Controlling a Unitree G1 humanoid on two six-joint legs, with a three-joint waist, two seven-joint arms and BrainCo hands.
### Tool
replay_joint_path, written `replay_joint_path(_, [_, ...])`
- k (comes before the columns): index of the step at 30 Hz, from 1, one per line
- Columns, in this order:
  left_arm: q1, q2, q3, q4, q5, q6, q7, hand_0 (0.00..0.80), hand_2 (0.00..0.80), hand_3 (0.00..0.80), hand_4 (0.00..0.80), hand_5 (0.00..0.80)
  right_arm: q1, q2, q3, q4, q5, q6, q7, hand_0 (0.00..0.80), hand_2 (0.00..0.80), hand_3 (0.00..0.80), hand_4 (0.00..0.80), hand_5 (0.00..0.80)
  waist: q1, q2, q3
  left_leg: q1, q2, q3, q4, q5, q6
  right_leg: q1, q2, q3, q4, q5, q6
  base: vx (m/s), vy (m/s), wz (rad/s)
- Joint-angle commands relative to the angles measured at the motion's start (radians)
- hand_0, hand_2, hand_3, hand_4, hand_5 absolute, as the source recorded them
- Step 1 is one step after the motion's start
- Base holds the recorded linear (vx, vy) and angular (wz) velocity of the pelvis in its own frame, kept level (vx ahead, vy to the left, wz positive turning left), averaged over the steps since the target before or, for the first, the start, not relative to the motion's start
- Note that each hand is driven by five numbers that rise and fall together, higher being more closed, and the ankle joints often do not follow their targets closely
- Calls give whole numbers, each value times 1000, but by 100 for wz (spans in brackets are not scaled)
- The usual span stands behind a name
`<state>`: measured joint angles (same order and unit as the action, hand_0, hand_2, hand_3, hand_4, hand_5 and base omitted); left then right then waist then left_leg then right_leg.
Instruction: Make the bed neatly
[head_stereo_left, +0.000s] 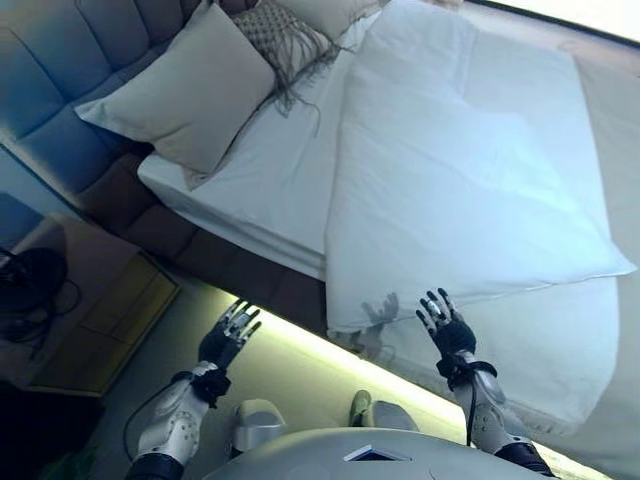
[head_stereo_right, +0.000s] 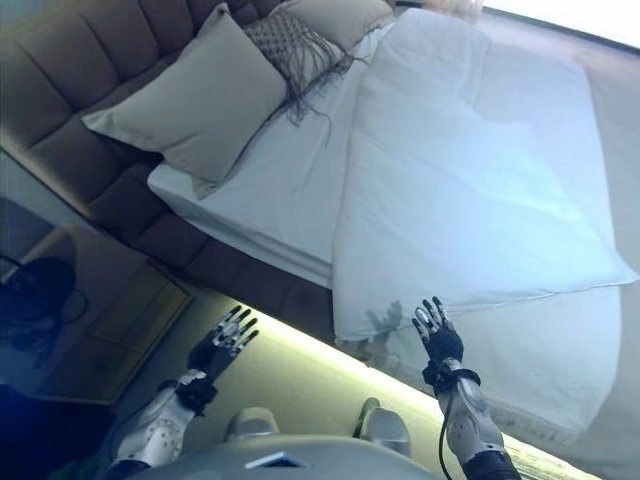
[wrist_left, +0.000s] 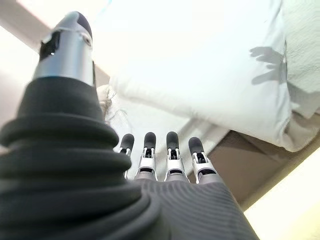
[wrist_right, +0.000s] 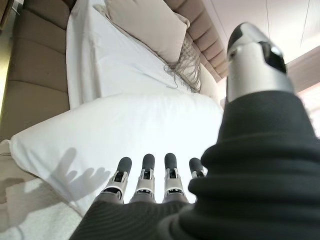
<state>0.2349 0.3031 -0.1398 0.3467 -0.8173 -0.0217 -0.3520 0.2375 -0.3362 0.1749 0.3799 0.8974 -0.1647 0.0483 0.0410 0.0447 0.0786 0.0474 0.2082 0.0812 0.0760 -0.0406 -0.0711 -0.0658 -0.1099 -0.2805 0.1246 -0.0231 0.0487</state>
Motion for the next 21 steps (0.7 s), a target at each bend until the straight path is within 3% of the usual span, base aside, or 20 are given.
replay_joint_path(1, [-64,15,16,0,-13,-44,11,0,0,0,0,0,-28,25,43,-73,16,-42,-13,0,0,0,0,0,25,-12,6,-103,-62,-79,-91,250,-48,89,33,3,-33,-38,15,258,-23,-2])
replay_joint_path(3, [-70,0,23,27,-10,-46,10,0,0,0,0,0,-33,31,63,-70,3,-36,-29,0,0,0,0,0,44,5,18,-166,-61,-106,-129,317,-57,118,43,18,-14,-74,3,332,-10,-40])
replay_joint_path(6, [-62,-1,32,31,11,-38,-5,0,0,0,0,0,-37,37,83,-72,-6,-43,-38,0,0,0,0,0,60,22,24,-210,-68,-127,-158,337,-57,136,48,35,29,-119,-11,319,42,-33])
replay_joint_path(10, [-32,11,60,20,28,-4,-27,0,0,0,0,0,-15,53,79,-81,-4,-34,-30,0,0,0,0,0,79,46,19,-265,-87,-165,-163,298,-51,176,37,61,88,-187,-17,469,118,-2])
replay_joint_path(13, [-41,15,59,29,26,6,-36,0,0,0,0,0,-4,59,75,-80,2,-21,-36,0,0,0,0,0,79,55,12,-264,-89,-156,-163,272,-46,207,6,66,121,-221,0,490,250,-38])
replay_joint_path(16, [-55,19,46,28,25,-1,-12,0,0,0,0,0,-9,79,89,-59,-8,-45,-44,0,0,0,0,0,86,53,9,-229,-118,-145,-143,242,-20,218,-79,57,206,-219,52,496,311,-71])
replay_joint_path(17, [-58,22,46,33,39,1,4,0,0,0,0,0,-9,87,86,-60,-6,-40,-54,0,0,0,0,0,88,44,7,-228,-136,-140,-117,231,-7,220,-108,59,231,-191,70,482,309,-75])
replay_joint_path(18, [-67,32,48,36,46,-3,-9,0,0,0,0,0,-7,99,84,-82,-6,-21,-67,0,0,0,0,0,94,27,-5,-238,-175,-135,-66,205,22,222,-164,64,272,-97,90,459,307,-53])
replay_joint_path(21, [-55,45,48,-9,51,-11,-8,0,0,0,0,0,-3,116,102,-99,-41,-24,-65,0,0,0,0,0,111,16,-34,-220,-235,-118,-41,164,80,210,-235,59,356,2,87,450,318,-27])
